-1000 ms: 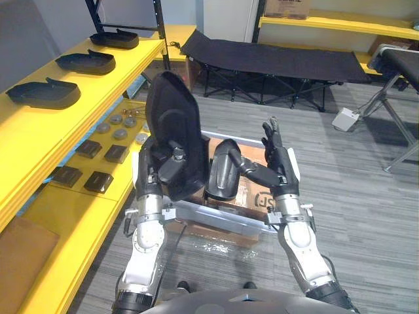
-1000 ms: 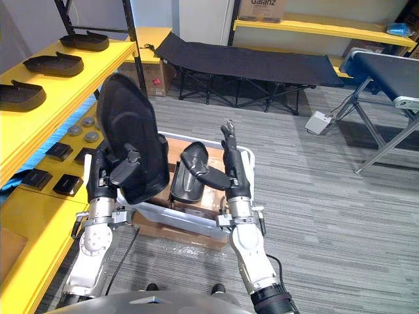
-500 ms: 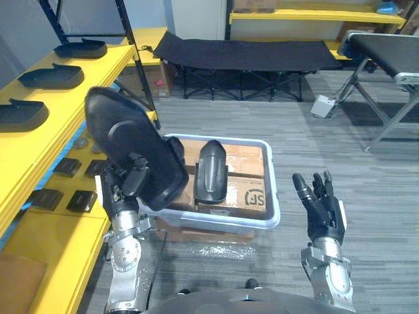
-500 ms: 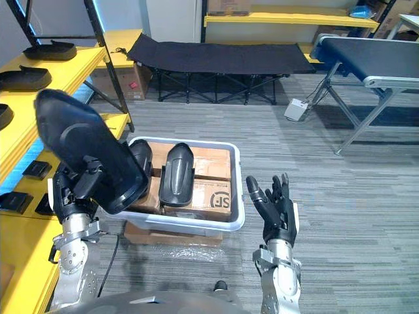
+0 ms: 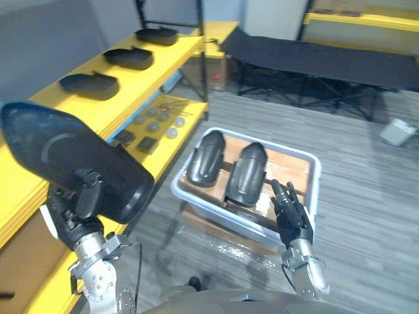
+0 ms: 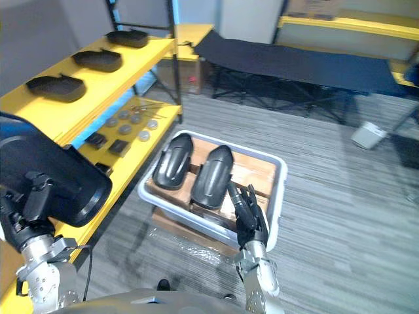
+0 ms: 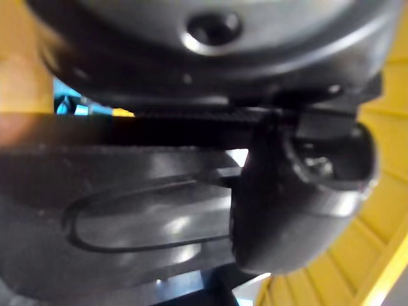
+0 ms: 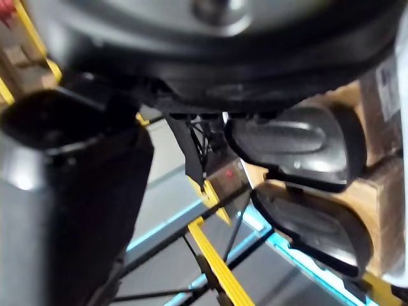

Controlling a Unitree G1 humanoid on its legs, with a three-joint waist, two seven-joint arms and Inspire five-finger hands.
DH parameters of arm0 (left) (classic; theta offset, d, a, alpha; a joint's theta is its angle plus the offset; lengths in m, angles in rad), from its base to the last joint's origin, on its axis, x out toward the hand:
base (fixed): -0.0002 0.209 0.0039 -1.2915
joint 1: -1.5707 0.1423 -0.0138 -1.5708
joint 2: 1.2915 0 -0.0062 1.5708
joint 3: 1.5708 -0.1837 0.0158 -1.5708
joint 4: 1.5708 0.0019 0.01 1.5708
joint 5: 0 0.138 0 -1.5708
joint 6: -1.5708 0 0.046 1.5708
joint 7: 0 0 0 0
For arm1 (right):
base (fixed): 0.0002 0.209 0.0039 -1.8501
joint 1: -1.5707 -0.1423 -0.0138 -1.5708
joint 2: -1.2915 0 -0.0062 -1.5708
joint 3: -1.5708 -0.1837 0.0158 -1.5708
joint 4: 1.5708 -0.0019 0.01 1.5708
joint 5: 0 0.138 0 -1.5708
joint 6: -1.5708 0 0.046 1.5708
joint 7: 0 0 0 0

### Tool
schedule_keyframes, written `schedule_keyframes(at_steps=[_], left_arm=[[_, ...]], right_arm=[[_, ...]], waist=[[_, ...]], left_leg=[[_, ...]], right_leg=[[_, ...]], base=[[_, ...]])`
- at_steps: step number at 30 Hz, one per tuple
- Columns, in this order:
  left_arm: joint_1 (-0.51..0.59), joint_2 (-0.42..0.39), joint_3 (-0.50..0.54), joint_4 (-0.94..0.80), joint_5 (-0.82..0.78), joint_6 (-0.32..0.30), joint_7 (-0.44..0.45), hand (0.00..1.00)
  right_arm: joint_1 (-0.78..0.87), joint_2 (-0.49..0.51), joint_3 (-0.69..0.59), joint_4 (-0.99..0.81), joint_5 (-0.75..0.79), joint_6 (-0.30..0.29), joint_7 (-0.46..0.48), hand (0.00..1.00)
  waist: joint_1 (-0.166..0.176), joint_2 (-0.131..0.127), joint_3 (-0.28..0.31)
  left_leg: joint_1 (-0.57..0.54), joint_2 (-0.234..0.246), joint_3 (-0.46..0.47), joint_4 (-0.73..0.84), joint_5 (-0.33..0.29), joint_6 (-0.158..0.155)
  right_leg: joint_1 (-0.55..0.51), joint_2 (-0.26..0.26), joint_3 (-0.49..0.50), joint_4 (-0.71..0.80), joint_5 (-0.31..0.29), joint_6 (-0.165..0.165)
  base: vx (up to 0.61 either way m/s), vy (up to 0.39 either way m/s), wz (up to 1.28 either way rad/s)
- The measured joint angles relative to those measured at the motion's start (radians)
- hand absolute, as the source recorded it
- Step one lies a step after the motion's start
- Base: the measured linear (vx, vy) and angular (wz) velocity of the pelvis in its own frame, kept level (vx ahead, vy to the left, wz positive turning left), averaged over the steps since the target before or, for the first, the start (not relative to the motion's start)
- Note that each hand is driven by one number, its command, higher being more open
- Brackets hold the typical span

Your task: Walk over and take three plastic housings, then place them on the shelf

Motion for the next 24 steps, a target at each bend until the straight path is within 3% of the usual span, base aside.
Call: schedule_keyframes(at_steps=[1,2,4,6,8,13,18,21,22,24], left_arm=[[0.008,-0.002,0.003,-0.004,-0.015,0.0,-0.015,0.0],[0.007,-0.003,-0.007,-0.004,-0.042,0.0,-0.068,0.0],[0.004,-0.003,-0.024,-0.004,-0.08,0.0,-0.143,0.0],[0.013,-0.004,-0.039,-0.004,-0.106,-0.005,-0.178,0.0],[0.018,-0.003,-0.038,-0.004,-0.105,-0.006,-0.181,0.0],[0.034,-0.001,-0.086,-0.004,-0.103,-0.006,-0.19,0.0],[0.027,0.01,-0.138,-0.001,-0.095,-0.006,-0.191,0.0],[0.019,0.011,-0.132,-0.002,-0.088,-0.006,-0.191,0.0],[0.008,0.018,-0.13,-0.002,-0.066,-0.006,-0.19,0.0],[-0.015,0.03,-0.13,-0.003,-0.049,-0.005,-0.197,0.0]], right_arm=[[-0.003,0.003,-0.01,0.0,-0.024,-0.005,-0.007,1.0],[-0.001,0.003,-0.034,0.002,-0.05,-0.015,-0.039,1.0],[0.003,-0.01,-0.065,0.007,-0.076,-0.033,-0.083,1.0],[0.005,-0.016,-0.078,0.015,-0.071,-0.04,-0.094,1.0],[-0.011,0.004,-0.059,0.031,-0.01,-0.041,-0.035,1.0],[-0.01,0.004,-0.03,0.035,0.014,-0.041,0.048,1.0],[-0.016,-0.011,-0.024,0.038,0.004,-0.04,0.045,1.0],[-0.045,-0.006,-0.02,0.065,-0.029,-0.04,0.023,1.0],[-0.056,-0.001,-0.02,0.067,-0.029,-0.04,0.017,1.0],[-0.064,0.003,-0.019,0.067,-0.03,-0.04,0.018,1.0]], waist=[[-0.005,0.0,0.001],[-0.033,-0.006,0.007],[-0.035,0.0,0.011],[-0.021,0.004,0.021],[-0.017,-0.006,0.034],[-0.012,-0.012,0.063],[-0.028,0.008,0.093],[-0.022,-0.002,0.096],[-0.017,-0.012,0.101],[-0.01,-0.028,0.106]], left_leg=[[-0.014,0.013,0.071,0.009,-0.023,0.009],[-0.042,0.055,0.257,0.048,-0.023,0.011],[-0.068,0.102,0.43,0.109,-0.009,0.022],[-0.07,0.082,0.428,0.103,0.002,0.021],[-0.063,0.058,0.419,0.09,0.002,0.031],[-0.046,0.047,0.455,0.107,-0.019,0.044],[-0.14,0.103,0.452,0.342,-0.136,0.052],[-0.151,0.095,0.442,0.39,-0.171,0.055],[-0.151,0.074,0.435,0.389,-0.18,0.06],[-0.148,0.028,0.407,0.372,-0.198,0.067]], right_leg=[[0.021,-0.007,-0.059,0.0,-0.007,0.007],[0.058,-0.018,-0.175,0.006,-0.013,0.015],[0.083,-0.038,-0.271,0.038,-0.032,0.038],[0.089,-0.059,-0.308,0.07,-0.038,0.039],[0.089,-0.085,-0.298,0.094,-0.05,0.022],[0.075,-0.115,-0.239,0.114,-0.065,0.025],[0.03,-0.153,-0.199,0.255,-0.138,0.065],[0.03,-0.188,-0.204,0.306,-0.168,0.078],[0.032,-0.218,-0.216,0.333,-0.182,0.077],[0.042,-0.255,-0.238,0.394,-0.201,0.012]], base=[[-0.02,0.022,1.91],[-0.01,0.047,2.06],[0.04,0.151,1.85],[0.04,0.196,0.93],[0.03,0.167,0.2],[0.01,0.104,-0.23],[-0.02,0.063,-0.1],[-0.01,0.066,0.12],[0.03,0.117,0.38],[0.05,0.126,0.63]])
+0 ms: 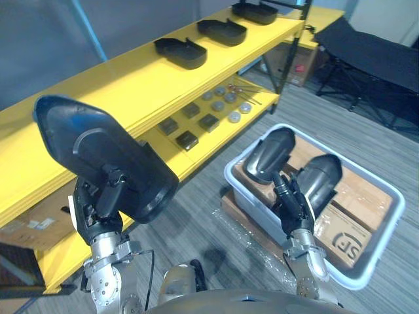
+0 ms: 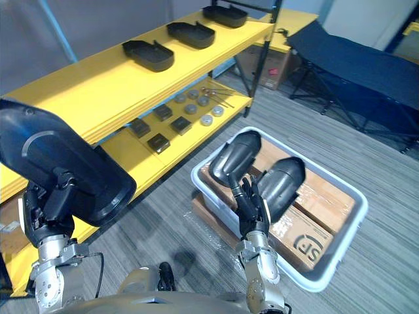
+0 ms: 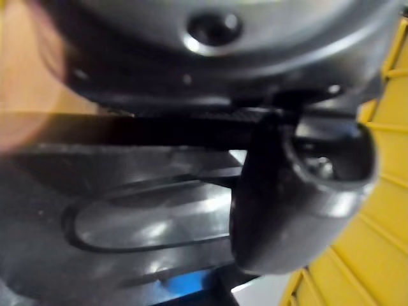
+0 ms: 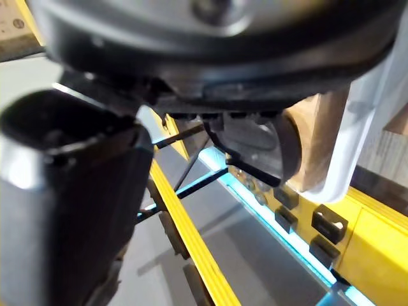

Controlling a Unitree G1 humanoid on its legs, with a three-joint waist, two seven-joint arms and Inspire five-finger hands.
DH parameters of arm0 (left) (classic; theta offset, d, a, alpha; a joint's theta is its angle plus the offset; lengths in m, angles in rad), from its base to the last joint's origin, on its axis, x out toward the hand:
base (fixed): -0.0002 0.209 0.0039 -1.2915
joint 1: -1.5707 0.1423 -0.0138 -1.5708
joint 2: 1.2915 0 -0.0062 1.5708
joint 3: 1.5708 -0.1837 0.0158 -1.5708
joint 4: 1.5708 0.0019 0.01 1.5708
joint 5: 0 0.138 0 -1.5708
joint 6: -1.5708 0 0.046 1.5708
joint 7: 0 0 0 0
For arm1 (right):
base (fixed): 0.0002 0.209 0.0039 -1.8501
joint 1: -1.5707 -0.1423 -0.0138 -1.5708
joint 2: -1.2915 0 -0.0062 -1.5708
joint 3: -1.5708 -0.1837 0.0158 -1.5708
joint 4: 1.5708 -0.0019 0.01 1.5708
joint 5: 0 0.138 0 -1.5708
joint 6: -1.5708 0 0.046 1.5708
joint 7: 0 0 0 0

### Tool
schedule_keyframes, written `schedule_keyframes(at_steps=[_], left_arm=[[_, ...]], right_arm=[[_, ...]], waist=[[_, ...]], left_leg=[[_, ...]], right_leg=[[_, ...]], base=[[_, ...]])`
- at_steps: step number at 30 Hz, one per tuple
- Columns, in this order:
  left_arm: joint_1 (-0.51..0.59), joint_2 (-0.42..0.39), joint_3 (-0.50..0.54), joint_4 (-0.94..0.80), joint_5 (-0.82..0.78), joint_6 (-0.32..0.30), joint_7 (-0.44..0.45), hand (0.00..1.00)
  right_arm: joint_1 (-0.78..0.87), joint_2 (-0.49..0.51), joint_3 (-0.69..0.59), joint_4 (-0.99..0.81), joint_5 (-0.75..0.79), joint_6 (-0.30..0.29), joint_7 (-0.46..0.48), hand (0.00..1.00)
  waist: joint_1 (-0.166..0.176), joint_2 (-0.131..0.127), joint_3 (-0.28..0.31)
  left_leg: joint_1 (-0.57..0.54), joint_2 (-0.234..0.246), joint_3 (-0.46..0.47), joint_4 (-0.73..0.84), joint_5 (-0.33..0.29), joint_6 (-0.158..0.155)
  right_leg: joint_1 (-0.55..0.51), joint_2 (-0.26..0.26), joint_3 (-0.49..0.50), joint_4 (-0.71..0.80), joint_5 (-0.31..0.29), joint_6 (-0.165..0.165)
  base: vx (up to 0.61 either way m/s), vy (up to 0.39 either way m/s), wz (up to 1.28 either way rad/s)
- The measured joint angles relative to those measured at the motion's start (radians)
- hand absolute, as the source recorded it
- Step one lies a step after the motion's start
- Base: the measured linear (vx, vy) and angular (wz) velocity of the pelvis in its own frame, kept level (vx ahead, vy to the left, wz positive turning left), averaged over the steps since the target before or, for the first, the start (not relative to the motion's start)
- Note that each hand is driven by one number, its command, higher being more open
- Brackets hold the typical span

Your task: Walk over and take three plastic housings, then place them on the shelf

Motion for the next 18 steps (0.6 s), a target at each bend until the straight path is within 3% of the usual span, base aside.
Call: schedule_keyframes(at_steps=[1,2,3,4,5,7,10,12,13,14,15,16,17,18], left_arm=[[-0.018,-0.001,-0.002,0.0,0.026,0.005,-0.004,0.0],[-0.035,0.009,-0.003,-0.003,0.061,0.005,-0.014,0.0],[-0.05,0.025,-0.003,-0.005,0.068,0.003,-0.014,0.0],[-0.088,0.053,-0.003,-0.004,0.083,0.001,-0.011,0.0],[-0.116,0.066,0.0,-0.003,0.089,0.0,-0.006,0.0],[-0.126,0.064,0.006,-0.001,0.094,0.0,0.011,0.0],[-0.127,0.065,-0.01,0.004,0.097,0.0,0.021,0.0],[-0.126,0.066,-0.036,0.007,0.097,0.0,0.017,0.0],[-0.122,0.068,-0.043,0.007,0.099,0.0,0.009,0.0],[-0.117,0.075,-0.046,0.007,0.099,0.0,0.004,0.0],[-0.113,0.084,-0.054,0.006,0.098,0.0,-0.005,0.0],[-0.112,0.089,-0.053,0.005,0.098,-0.002,-0.01,0.0],[-0.111,0.081,-0.057,0.007,0.098,-0.007,-0.016,0.0],[-0.109,0.07,-0.058,0.007,0.098,-0.008,-0.016,0.0]], right_arm=[[0.003,-0.005,-0.007,-0.001,-0.001,0.0,0.0,1.0],[0.011,-0.005,-0.025,-0.002,-0.002,0.001,0.0,1.0],[0.014,0.002,-0.036,-0.003,-0.001,0.001,0.0,1.0],[0.019,0.015,-0.045,-0.022,-0.003,0.001,0.001,1.0],[0.025,0.019,-0.049,-0.053,-0.006,0.001,0.002,1.0],[0.018,0.02,-0.066,-0.087,-0.037,0.001,0.005,1.0],[0.024,0.018,-0.092,-0.14,-0.043,0.0,0.008,1.0],[0.051,0.018,-0.104,-0.18,-0.042,0.0,0.008,1.0],[0.074,0.019,-0.103,-0.206,-0.041,0.0,0.009,1.0],[0.098,0.022,-0.103,-0.233,-0.04,-0.001,0.012,1.0],[0.123,0.029,-0.102,-0.266,-0.04,-0.004,0.013,1.0],[0.133,0.031,-0.099,-0.284,-0.04,-0.006,0.013,1.0],[0.126,0.017,-0.098,-0.299,-0.041,-0.018,0.012,1.0],[0.114,0.008,-0.098,-0.299,-0.041,-0.018,0.008,1.0]], waist=[[-0.011,0.0,0.005],[-0.026,0.011,-0.004],[-0.038,0.011,-0.009],[-0.062,0.0,-0.009],[-0.073,-0.009,-0.008],[-0.065,-0.01,-0.004],[-0.065,0.011,-0.003],[-0.069,0.017,-0.003],[-0.072,0.01,-0.007],[-0.077,-0.006,-0.016],[-0.076,-0.034,-0.03],[-0.076,-0.056,-0.043],[-0.068,-0.07,-0.057],[-0.058,-0.056,-0.052]], left_leg=[[0.003,-0.024,-0.042,-0.009,-0.001,0.016],[0.019,-0.055,-0.107,-0.044,0.012,0.037],[0.023,-0.064,-0.146,-0.064,0.022,0.05],[0.023,-0.082,-0.225,-0.102,0.049,0.073],[0.041,-0.099,-0.273,-0.15,0.074,0.079],[0.087,-0.117,-0.312,-0.199,0.08,0.081],[0.128,-0.116,-0.37,-0.192,0.045,0.08],[0.147,-0.091,-0.409,-0.13,0.003,0.064],[0.158,-0.079,-0.414,-0.09,-0.022,0.043],[0.166,-0.076,-0.411,-0.069,-0.036,0.022],[0.176,-0.081,-0.403,-0.052,-0.058,-0.006],[0.18,-0.087,-0.395,-0.041,-0.079,-0.014],[0.19,-0.069,-0.378,-0.013,-0.138,-0.021],[0.192,-0.047,-0.374,0.003,-0.154,-0.033]], right_leg=[[-0.033,-0.027,0.067,0.105,0.037,-0.097],[-0.101,-0.028,0.244,0.226,0.1,-0.134],[-0.13,-0.009,0.334,0.278,0.106,-0.103],[-0.178,0.072,0.445,0.341,0.024,-0.059],[-0.222,0.141,0.477,0.349,-0.047,-0.077],[-0.275,0.194,0.454,0.298,-0.105,-0.103],[-0.382,0.239,0.471,0.22,-0.111,-0.115],[-0.449,0.27,0.549,0.166,-0.086,-0.083],[-0.455,0.282,0.572,0.105,-0.054,-0.057],[-0.447,0.28,0.578,0.068,-0.004,-0.056],[-0.426,0.279,0.586,0.012,0.11,-0.075],[-0.416,0.275,0.588,-0.007,0.195,-0.083],[-0.38,0.281,0.567,-0.027,0.166,-0.076],[-0.367,0.302,0.567,-0.039,0.159,-0.086]], base=[[0.11,0.156,1.2],[0.14,0.181,1.42],[0.14,0.085,1.75],[0.17,0.005,1.78],[0.19,-0.018,1.61],[0.21,0.01,0.75],[0.28,0.01,0.65],[0.3,-0.061,0.73],[0.32,-0.101,0.68],[0.42,-0.169,0.83],[0.29,-0.158,0.68],[0.39,-0.24,0.54],[0.35,-0.242,0.17],[0.31,-0.228,-0.06]])
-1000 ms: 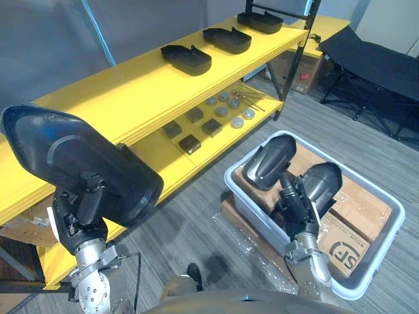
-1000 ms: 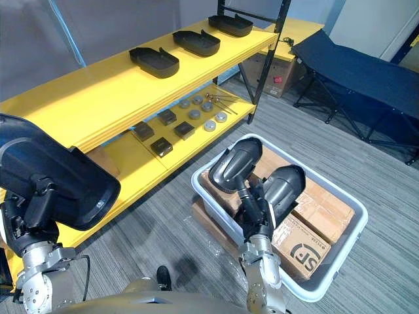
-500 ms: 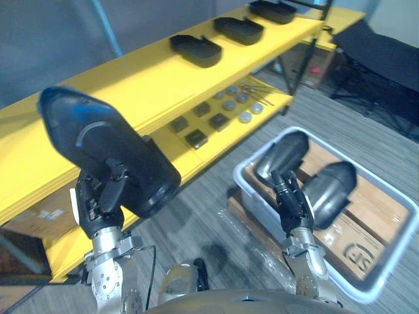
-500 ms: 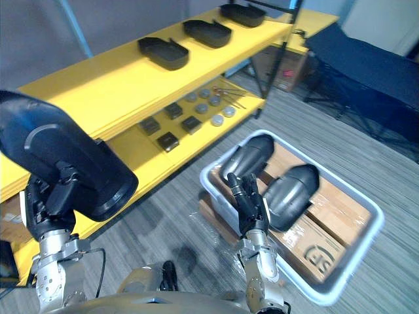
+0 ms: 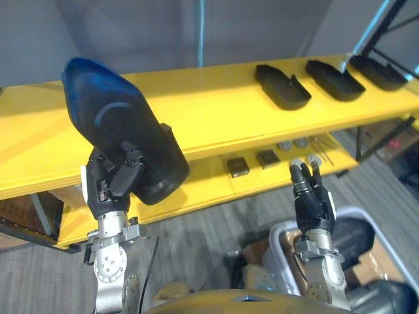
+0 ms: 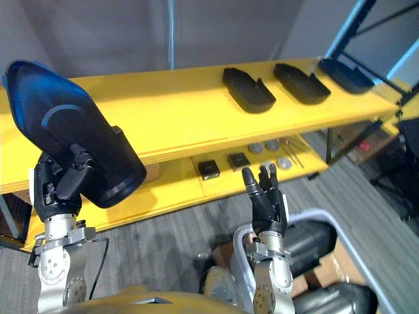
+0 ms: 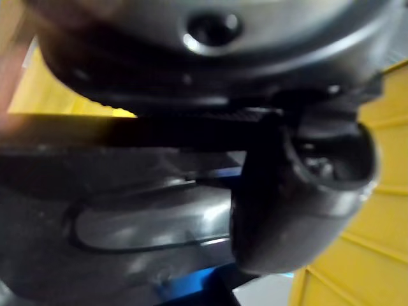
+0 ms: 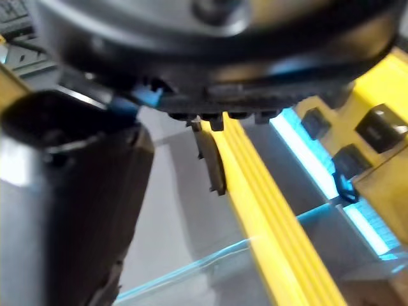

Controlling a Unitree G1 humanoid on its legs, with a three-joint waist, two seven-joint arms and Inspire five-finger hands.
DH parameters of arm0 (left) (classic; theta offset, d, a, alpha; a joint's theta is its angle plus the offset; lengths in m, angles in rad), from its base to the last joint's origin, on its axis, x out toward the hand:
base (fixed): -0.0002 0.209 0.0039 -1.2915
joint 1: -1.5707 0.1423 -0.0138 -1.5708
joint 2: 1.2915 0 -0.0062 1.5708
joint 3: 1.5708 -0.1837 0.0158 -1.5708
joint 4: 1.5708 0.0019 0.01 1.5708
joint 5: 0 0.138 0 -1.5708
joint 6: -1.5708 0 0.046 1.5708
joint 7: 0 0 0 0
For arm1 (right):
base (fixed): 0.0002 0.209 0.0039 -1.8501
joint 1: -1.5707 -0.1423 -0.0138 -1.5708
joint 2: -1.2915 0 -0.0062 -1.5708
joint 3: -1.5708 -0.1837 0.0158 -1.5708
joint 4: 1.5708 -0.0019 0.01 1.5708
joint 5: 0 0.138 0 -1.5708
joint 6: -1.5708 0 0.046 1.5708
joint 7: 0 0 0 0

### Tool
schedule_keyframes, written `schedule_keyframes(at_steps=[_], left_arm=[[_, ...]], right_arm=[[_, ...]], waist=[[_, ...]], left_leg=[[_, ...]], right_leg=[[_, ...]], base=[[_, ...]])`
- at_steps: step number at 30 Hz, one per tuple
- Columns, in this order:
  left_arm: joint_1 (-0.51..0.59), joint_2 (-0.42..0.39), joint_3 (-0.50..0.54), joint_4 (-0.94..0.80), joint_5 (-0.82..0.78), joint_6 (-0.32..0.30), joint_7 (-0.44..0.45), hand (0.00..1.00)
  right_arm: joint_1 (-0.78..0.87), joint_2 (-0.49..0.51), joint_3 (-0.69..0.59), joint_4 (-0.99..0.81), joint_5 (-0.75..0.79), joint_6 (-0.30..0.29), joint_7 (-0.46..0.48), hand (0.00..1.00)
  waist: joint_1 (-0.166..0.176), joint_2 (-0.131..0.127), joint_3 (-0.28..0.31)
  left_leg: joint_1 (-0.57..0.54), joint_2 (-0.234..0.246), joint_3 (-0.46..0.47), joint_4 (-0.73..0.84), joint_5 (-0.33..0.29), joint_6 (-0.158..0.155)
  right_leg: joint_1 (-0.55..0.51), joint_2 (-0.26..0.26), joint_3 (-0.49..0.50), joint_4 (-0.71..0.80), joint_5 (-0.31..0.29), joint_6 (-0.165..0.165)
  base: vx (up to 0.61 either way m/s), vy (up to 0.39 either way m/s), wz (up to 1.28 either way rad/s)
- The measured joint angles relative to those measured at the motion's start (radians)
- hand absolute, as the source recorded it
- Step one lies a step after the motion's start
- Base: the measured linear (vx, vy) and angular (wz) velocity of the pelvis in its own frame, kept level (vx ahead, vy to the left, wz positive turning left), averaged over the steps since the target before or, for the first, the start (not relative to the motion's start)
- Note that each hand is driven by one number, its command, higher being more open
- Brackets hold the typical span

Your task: Walk over and take three plastic housings, then place them on the shelf

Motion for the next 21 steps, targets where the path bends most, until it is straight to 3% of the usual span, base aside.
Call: schedule_keyframes(at_steps=[2,7,10,11,13,15,18,19,20,21], left_arm=[[0.008,-0.026,-0.014,-0.001,-0.004,0.0,-0.026,0.0],[0.007,-0.035,-0.044,-0.01,-0.004,-0.001,-0.057,0.0],[0.008,-0.036,-0.055,-0.01,-0.004,-0.002,-0.047,0.0],[0.01,-0.034,-0.051,-0.006,-0.005,-0.004,-0.042,0.0],[0.009,-0.033,-0.05,0.002,-0.01,-0.007,-0.042,0.0],[0.009,-0.033,-0.049,0.009,-0.013,-0.01,-0.052,0.0],[0.009,-0.033,-0.053,0.011,-0.011,-0.011,-0.06,0.0],[0.008,-0.031,-0.052,0.02,-0.011,-0.011,-0.061,0.0],[0.008,-0.025,-0.047,0.029,-0.011,-0.01,-0.061,0.0],[0.008,-0.021,-0.042,0.032,-0.013,-0.008,-0.061,0.0]], right_arm=[[-0.022,-0.017,-0.01,-0.023,0.0,-0.002,-0.004,1.0],[0.009,-0.011,-0.042,-0.029,0.017,-0.003,0.029,1.0],[0.048,-0.008,-0.059,-0.028,0.044,-0.002,0.037,1.0],[0.057,-0.006,-0.077,-0.024,0.043,-0.003,0.038,1.0],[0.055,-0.006,-0.106,-0.023,0.043,-0.013,0.039,1.0],[0.051,-0.005,-0.125,-0.023,0.043,-0.04,0.034,1.0],[0.038,-0.014,-0.126,-0.023,0.043,-0.06,0.004,1.0],[0.03,-0.016,-0.125,-0.021,0.043,-0.06,-0.007,1.0],[0.022,-0.008,-0.123,-0.019,0.043,-0.06,-0.016,1.0],[0.021,0.002,-0.109,-0.019,0.039,-0.062,-0.025,1.0]], waist=[[0.01,0.04,-0.002],[0.004,0.061,-0.01],[0.001,0.069,-0.007],[0.003,0.066,-0.006],[0.004,0.07,-0.01],[0.004,0.074,-0.012],[-0.015,0.095,-0.025],[-0.015,0.107,-0.033],[-0.016,0.108,-0.041],[-0.021,0.092,-0.05]], left_leg=[[-0.001,0.046,0.021,0.001,-0.005,-0.009],[0.031,0.082,0.081,-0.031,0.017,-0.021],[-0.103,0.135,0.152,0.304,0.042,-0.02],[-0.162,0.195,0.223,0.395,0.021,0.002],[-0.177,0.231,0.261,0.31,0.013,0.013],[-0.179,0.243,0.282,0.124,0.039,0.007],[-0.155,0.244,0.279,-0.077,0.183,-0.018],[-0.135,0.232,0.295,-0.104,0.269,-0.036],[-0.111,0.215,0.31,-0.119,0.282,-0.076],[-0.1,0.184,0.328,-0.131,0.275,-0.068]], right_leg=[[0.016,0.038,-0.019,-0.025,-0.011,-0.017],[0.066,0.059,-0.052,-0.058,-0.059,-0.03],[0.144,0.061,-0.085,-0.115,-0.071,-0.029],[0.184,0.058,-0.103,-0.148,-0.071,-0.029],[0.209,0.047,-0.11,-0.166,-0.073,-0.027],[0.23,0.011,-0.111,-0.182,-0.075,-0.02],[0.238,-0.027,-0.093,-0.183,-0.077,0.035],[0.237,-0.039,-0.076,-0.178,-0.076,0.056],[0.24,-0.058,-0.06,-0.177,-0.068,0.08],[0.238,-0.088,-0.046,-0.18,-0.06,0.092]], base=[[0.23,-0.176,0.0],[0.1,-0.08,0.17],[0.05,-0.011,0.36],[0.07,0.005,0.35],[0.06,0.036,0.17],[0.11,0.144,0.1],[0.16,0.254,-0.07],[0.22,0.333,-0.43],[0.19,0.253,-0.42],[0.28,0.332,-0.33]])
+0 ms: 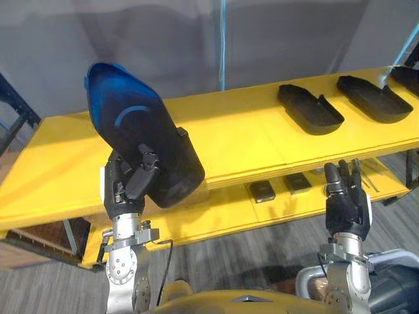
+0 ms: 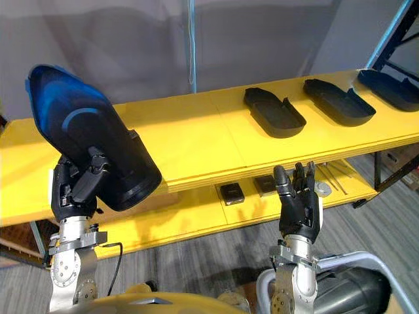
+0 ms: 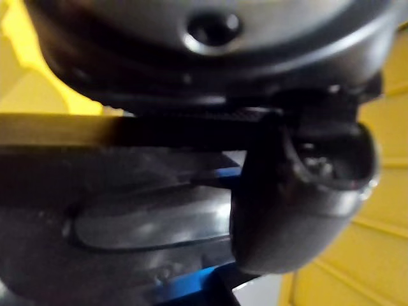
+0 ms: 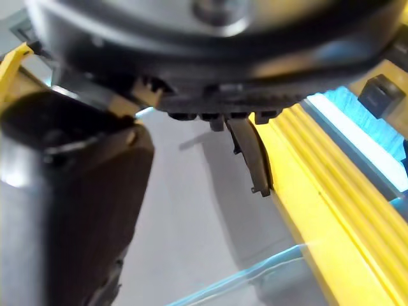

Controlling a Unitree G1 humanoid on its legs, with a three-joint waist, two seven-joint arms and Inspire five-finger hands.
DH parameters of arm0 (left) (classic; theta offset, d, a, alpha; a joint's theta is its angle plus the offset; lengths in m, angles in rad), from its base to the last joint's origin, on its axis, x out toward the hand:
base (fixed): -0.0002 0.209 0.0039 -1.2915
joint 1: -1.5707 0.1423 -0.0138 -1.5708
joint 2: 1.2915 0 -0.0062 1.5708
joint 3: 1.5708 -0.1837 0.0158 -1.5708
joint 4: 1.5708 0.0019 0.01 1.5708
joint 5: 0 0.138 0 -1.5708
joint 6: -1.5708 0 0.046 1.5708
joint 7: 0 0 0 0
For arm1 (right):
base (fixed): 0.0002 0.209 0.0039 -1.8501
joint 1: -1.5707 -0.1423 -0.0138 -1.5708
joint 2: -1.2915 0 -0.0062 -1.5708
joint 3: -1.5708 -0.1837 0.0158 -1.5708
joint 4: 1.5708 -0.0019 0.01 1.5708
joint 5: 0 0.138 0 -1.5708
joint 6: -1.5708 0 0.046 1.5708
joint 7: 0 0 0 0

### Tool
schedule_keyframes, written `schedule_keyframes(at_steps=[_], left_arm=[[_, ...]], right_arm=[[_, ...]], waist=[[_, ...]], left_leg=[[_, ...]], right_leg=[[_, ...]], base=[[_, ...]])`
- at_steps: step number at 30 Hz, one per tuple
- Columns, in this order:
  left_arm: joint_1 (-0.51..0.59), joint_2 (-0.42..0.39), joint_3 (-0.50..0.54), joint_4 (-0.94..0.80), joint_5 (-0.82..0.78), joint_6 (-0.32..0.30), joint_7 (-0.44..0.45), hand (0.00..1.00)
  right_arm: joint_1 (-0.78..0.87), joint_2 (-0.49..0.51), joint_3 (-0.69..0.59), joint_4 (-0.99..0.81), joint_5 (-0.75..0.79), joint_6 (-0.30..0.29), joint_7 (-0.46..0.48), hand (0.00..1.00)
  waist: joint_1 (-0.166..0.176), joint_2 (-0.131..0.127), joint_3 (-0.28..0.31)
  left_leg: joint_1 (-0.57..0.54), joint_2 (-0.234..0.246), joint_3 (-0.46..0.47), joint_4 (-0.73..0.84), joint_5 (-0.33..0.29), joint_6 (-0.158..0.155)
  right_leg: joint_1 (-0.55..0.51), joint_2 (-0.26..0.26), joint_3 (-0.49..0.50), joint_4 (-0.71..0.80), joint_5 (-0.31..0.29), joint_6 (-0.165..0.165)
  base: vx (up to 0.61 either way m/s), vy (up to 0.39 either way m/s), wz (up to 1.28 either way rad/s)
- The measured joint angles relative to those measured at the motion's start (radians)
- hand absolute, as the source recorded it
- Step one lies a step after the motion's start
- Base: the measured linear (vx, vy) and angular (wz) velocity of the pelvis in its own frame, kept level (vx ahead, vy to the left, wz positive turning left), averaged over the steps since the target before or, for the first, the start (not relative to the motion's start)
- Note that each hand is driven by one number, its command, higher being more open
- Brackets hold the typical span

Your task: Walk over and take three plastic housings, then place them on the shelf

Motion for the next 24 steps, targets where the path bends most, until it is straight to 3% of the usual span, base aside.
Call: schedule_keyframes(at_steps=[2,4,7,11,14,18,21,24], left_arm=[[-0.01,0.012,0.012,-0.001,0.0,0.005,-0.016,0.0],[-0.008,0.013,0.031,-0.001,0.0,0.031,-0.029,0.0],[-0.008,0.012,0.044,-0.003,0.0,0.068,-0.041,0.0],[-0.027,0.017,0.015,-0.005,0.002,0.123,-0.091,0.0],[-0.091,0.052,0.001,-0.005,-0.01,0.179,-0.09,0.0],[-0.209,0.091,0.011,0.009,-0.121,0.239,-0.028,0.0],[-0.279,0.1,0.024,0.057,-0.157,0.249,0.021,0.0],[-0.345,0.121,0.059,0.116,-0.158,0.283,0.076,0.0]], right_arm=[[-0.002,0.04,0.026,0.0,-0.002,0.0,-0.003,1.0],[-0.003,0.074,0.054,0.0,-0.026,0.0,-0.009,1.0],[-0.002,0.099,0.099,0.0,-0.148,-0.007,-0.051,1.0],[0.002,0.098,0.117,-0.044,-0.241,-0.011,-0.113,1.0],[0.023,0.089,0.107,-0.084,-0.286,-0.011,-0.117,1.0],[0.039,0.033,0.1,-0.1,-0.318,-0.008,-0.09,1.0],[0.049,0.02,0.092,-0.107,-0.319,-0.002,-0.084,1.0],[0.087,0.017,0.091,-0.111,-0.318,0.032,-0.037,1.0]], waist=[[-0.01,-0.041,-0.006],[-0.014,-0.056,-0.008],[-0.015,-0.06,-0.011],[-0.023,-0.058,-0.016],[-0.049,-0.055,-0.018],[-0.091,-0.046,-0.026],[-0.109,-0.033,-0.033],[-0.135,-0.023,-0.038]], left_leg=[[0.015,-0.058,0.034,-0.026,-0.009,0.017],[0.041,-0.078,0.054,-0.049,-0.013,0.022],[0.083,-0.081,0.078,-0.086,-0.014,0.021],[0.08,-0.077,0.092,-0.112,-0.01,0.005],[0.083,-0.059,0.115,-0.12,-0.004,-0.007],[0.106,-0.038,0.174,-0.12,-0.006,-0.018],[0.121,-0.029,0.208,-0.12,-0.011,-0.025],[0.136,-0.021,0.232,-0.122,-0.014,-0.03]], right_leg=[[0.001,-0.056,0.017,-0.015,0.021,0.031],[0.005,-0.075,0.015,-0.014,0.033,0.051],[0.018,-0.074,0.001,-0.016,0.04,0.053],[0.014,-0.066,-0.02,-0.04,0.04,0.052],[0.0,-0.047,-0.002,-0.045,0.04,0.052],[-0.022,-0.026,0.055,-0.046,0.044,0.045],[-0.031,-0.017,0.088,-0.046,0.047,0.041],[-0.034,-0.008,0.111,-0.046,0.047,0.041]], base=[[0.24,0.273,-0.15],[0.13,0.133,-0.2],[0.06,0.027,-0.2],[0.01,-0.032,-0.06],[0.01,-0.032,-0.23],[0.01,-0.017,-0.42],[0.0,0.002,-0.39],[-0.01,-0.012,-0.24]])
